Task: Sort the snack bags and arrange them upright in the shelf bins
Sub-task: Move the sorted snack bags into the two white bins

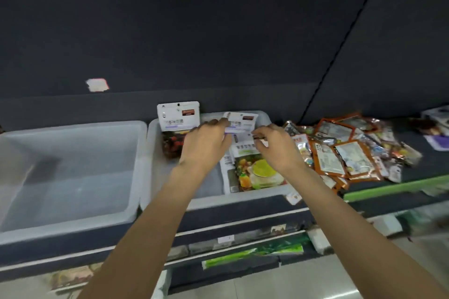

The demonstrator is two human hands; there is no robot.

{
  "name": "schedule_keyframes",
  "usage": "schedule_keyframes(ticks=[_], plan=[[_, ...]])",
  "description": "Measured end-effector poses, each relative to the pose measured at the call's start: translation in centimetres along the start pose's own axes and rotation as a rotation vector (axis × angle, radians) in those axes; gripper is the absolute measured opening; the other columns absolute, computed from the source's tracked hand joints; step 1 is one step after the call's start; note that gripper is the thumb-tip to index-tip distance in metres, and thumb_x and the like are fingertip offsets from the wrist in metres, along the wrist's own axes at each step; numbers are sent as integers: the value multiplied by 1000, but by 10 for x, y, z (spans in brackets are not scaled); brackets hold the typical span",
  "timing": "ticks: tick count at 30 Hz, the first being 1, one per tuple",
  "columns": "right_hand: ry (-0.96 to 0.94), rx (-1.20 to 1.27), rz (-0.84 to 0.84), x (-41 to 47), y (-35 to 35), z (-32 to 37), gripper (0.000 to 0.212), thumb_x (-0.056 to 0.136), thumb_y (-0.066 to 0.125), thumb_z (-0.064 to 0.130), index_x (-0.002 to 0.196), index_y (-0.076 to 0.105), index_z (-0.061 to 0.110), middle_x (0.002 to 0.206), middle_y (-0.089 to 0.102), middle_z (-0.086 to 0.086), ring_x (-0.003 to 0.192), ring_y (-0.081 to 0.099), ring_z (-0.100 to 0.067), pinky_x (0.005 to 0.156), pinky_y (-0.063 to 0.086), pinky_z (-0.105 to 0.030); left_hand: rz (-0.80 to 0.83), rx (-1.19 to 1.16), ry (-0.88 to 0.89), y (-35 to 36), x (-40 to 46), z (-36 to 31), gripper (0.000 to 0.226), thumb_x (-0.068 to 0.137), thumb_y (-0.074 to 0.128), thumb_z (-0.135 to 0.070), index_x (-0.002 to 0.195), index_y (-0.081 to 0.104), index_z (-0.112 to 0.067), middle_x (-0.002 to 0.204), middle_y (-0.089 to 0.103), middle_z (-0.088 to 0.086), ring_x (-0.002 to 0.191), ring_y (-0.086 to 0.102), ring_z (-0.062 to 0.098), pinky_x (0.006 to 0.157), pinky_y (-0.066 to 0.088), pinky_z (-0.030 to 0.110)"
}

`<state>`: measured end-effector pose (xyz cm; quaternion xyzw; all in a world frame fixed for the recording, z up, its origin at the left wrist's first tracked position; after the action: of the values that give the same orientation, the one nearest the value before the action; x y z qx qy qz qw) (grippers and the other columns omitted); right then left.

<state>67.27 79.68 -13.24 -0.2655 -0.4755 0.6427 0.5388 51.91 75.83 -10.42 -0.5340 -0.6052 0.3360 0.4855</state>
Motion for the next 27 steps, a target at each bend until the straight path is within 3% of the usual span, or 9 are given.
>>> schedule_keyframes(ticks=[9, 13, 20, 24, 27], plan=[[245, -64, 47, -102, -126, -220, 26, 94, 53, 25, 118, 62, 21, 118, 61, -4, 105, 58, -24, 85, 51, -41, 152, -242, 155, 92, 19, -237, 26, 94, 49, -30, 117, 59, -25, 107, 67, -5, 102, 60, 20, 75, 45, 32], [331, -28, 11, -146, -184, -324, 25, 94, 53, 20, 117, 63, 18, 104, 62, -4, 97, 61, -24, 80, 51, -37, 218, -342, 171, 136, 31, -349, 25, 94, 50, -28, 116, 60, -24, 99, 66, -7, 96, 61, 18, 78, 50, 34], [441, -13, -20, -184, -254, -472, 28, 94, 54, 19, 122, 60, 16, 117, 61, -7, 106, 58, -23, 87, 47, -34, 322, -218, 353, 202, 69, -515, 24, 95, 47, -26, 115, 60, -22, 104, 66, 4, 93, 61, 26, 66, 42, 30], [484, -30, -64, -175, -282, -547, 29, 93, 54, 18, 122, 59, 16, 116, 59, -7, 97, 60, -22, 83, 48, -34, 321, -146, 452, 240, 112, -590, 26, 94, 46, -31, 116, 58, -24, 113, 64, 4, 103, 60, 27, 77, 46, 34], [502, -57, -4, -155, -296, -607, 30, 94, 52, 17, 123, 60, 14, 120, 60, -8, 102, 60, -24, 88, 48, -35, 331, -116, 491, 267, 151, -641, 28, 95, 46, -31, 120, 56, -24, 116, 63, 6, 104, 59, 28, 76, 43, 33]])
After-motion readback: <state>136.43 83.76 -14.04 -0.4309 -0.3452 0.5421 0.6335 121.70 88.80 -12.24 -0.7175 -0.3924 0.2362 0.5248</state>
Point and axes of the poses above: each hand's wrist, its own x-axis towards the middle knuckle, its own y-axis out of the palm, z = x × y, the point moved 6 cm from there along x, towards the middle knuckle
